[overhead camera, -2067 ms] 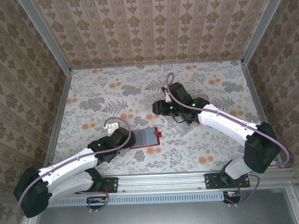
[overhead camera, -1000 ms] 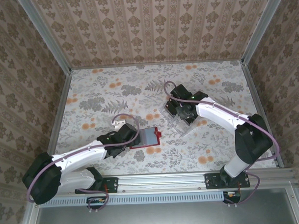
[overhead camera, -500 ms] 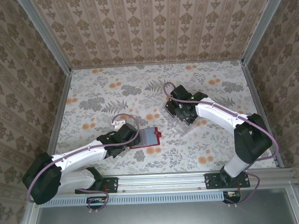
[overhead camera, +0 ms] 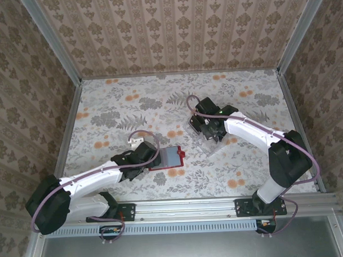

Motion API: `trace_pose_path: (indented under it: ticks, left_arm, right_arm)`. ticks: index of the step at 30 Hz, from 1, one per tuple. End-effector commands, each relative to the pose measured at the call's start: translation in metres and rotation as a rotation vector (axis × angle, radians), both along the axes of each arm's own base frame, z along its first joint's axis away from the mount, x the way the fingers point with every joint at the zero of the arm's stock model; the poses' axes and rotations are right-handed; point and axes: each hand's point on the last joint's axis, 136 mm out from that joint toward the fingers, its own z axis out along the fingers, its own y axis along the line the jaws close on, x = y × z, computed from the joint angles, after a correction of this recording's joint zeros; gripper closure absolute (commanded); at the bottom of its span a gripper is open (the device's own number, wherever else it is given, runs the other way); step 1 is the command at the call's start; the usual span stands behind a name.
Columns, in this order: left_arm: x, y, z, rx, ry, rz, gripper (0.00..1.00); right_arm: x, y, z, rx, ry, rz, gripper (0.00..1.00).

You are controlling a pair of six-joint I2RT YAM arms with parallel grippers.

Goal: Put the credit cards into the card holder

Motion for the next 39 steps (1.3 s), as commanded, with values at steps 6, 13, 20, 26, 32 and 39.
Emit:
trace_pose_path:
  ticks: [6, 13, 20, 26, 32, 39]
  left_arm:
    - [0.003, -0.005, 0.005, -0.011, -0.005, -0.016, 0.0]
    - [0.003, -0.004, 0.007, -0.004, -0.007, -0.021, 0.0]
    - [0.003, -0.002, 0.006, 0.013, -0.004, -0.033, 0.0]
    - [0.002, 0.001, 0.004, 0.04, 0.008, -0.043, 0.0]
    - [0.0, 0.01, 0.002, 0.063, 0.012, -0.015, 0.0]
    - [-0.003, 0.018, -0.001, 0.077, 0.019, 0.009, 0.0]
  right_arm:
    - [0.005, 0.006, 0.012, -0.001, 0.001, 0.065, 0.94]
    - [0.003, 0.011, 0.04, 0.053, -0.037, 0.08, 1.0]
    - [-0.011, 0.039, 0.079, 0.305, -0.089, 0.079, 1.0]
    - [-0.027, 0.098, 0.087, 0.692, -0.073, 0.045, 1.0]
    - [-0.042, 0.156, 0.048, 0.839, -0.012, 0.01, 1.0]
    - [-0.052, 0.199, 0.003, 0.926, 0.07, -0.036, 1.0]
